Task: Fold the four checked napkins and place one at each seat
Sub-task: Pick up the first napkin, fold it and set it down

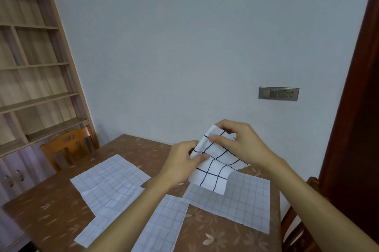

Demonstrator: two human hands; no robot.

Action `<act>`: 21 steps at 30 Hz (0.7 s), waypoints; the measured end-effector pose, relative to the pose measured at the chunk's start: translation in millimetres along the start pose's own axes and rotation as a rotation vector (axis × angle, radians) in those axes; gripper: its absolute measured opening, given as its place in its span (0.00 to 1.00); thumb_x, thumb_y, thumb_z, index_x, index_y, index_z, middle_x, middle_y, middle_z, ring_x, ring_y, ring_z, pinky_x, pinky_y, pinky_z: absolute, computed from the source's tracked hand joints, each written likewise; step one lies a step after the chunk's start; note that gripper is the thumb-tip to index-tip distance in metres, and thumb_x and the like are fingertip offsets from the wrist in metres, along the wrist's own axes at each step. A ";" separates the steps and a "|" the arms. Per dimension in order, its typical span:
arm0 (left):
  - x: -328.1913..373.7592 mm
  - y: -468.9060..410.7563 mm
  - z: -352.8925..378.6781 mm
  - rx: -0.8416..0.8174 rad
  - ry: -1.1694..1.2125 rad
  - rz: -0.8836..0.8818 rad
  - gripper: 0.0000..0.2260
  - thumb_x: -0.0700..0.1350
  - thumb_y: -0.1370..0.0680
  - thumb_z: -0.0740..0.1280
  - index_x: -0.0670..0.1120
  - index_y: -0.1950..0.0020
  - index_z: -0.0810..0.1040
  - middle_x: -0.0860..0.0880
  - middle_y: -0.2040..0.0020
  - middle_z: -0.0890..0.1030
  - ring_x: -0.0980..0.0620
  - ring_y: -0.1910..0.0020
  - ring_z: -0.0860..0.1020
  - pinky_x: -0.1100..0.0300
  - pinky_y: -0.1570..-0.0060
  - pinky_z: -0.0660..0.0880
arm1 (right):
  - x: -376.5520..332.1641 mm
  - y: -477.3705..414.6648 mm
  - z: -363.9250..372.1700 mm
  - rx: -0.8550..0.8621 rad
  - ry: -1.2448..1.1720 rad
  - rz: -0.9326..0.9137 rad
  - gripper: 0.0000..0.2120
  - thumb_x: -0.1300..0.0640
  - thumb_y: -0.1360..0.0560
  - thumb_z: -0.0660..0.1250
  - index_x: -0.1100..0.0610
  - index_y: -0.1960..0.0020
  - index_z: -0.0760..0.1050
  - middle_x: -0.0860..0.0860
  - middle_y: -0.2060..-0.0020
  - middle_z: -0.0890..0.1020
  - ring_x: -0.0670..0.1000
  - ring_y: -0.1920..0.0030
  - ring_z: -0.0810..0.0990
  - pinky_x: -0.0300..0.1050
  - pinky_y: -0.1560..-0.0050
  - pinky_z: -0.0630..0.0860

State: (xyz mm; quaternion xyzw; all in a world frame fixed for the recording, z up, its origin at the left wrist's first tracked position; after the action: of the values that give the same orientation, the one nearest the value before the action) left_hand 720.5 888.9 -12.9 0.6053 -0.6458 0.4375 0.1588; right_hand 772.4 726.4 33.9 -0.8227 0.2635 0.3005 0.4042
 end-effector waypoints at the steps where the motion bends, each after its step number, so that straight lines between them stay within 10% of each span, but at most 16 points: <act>1: -1.9 -0.3 1.4 0.001 0.089 -0.021 0.03 0.45 0.23 0.74 0.48 0.51 0.84 0.50 0.56 0.86 0.51 0.56 0.84 0.52 0.54 0.82 | 1.2 1.2 -1.0 -0.003 -0.021 0.016 0.04 0.52 0.25 0.73 0.46 0.51 0.81 0.44 0.56 0.84 0.44 0.54 0.82 0.35 0.53 0.77; 6: -18.8 0.3 1.8 -0.035 0.454 -0.159 0.09 0.40 0.22 0.72 0.44 0.43 0.84 0.49 0.48 0.87 0.49 0.48 0.86 0.50 0.48 0.83 | 34.0 18.3 -13.2 0.003 -0.309 0.287 0.11 0.56 0.26 0.75 0.51 0.44 0.81 0.49 0.51 0.87 0.47 0.54 0.87 0.38 0.61 0.81; 11: -35.8 2.9 12.5 -0.067 0.678 -0.270 0.12 0.39 0.21 0.70 0.42 0.38 0.81 0.45 0.42 0.86 0.46 0.43 0.85 0.51 0.45 0.82 | 66.1 38.5 2.0 -0.041 -0.522 0.453 0.12 0.55 0.21 0.68 0.55 0.39 0.80 0.51 0.47 0.87 0.52 0.47 0.86 0.47 0.46 0.82; 21: -72.1 26.7 59.3 -0.058 0.390 -0.320 0.12 0.46 0.18 0.67 0.48 0.35 0.79 0.51 0.42 0.85 0.53 0.44 0.84 0.53 0.43 0.82 | 127.3 71.4 36.2 0.093 -0.439 0.610 0.11 0.52 0.17 0.62 0.54 0.45 0.82 0.51 0.49 0.87 0.49 0.50 0.86 0.50 0.45 0.82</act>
State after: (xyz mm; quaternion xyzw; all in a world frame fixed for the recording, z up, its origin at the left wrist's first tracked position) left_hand 730.8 887.3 -109.4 0.5992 -0.5113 0.4964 0.3649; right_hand 800.5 693.8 -110.2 -0.6035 0.4168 0.5637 0.3799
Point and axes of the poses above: each hand's wrist, its own y-axis away from the middle knuckle, its own z-axis out of the palm, x = y × z, the point moved 6 cm from there along -y, towards the middle knuckle
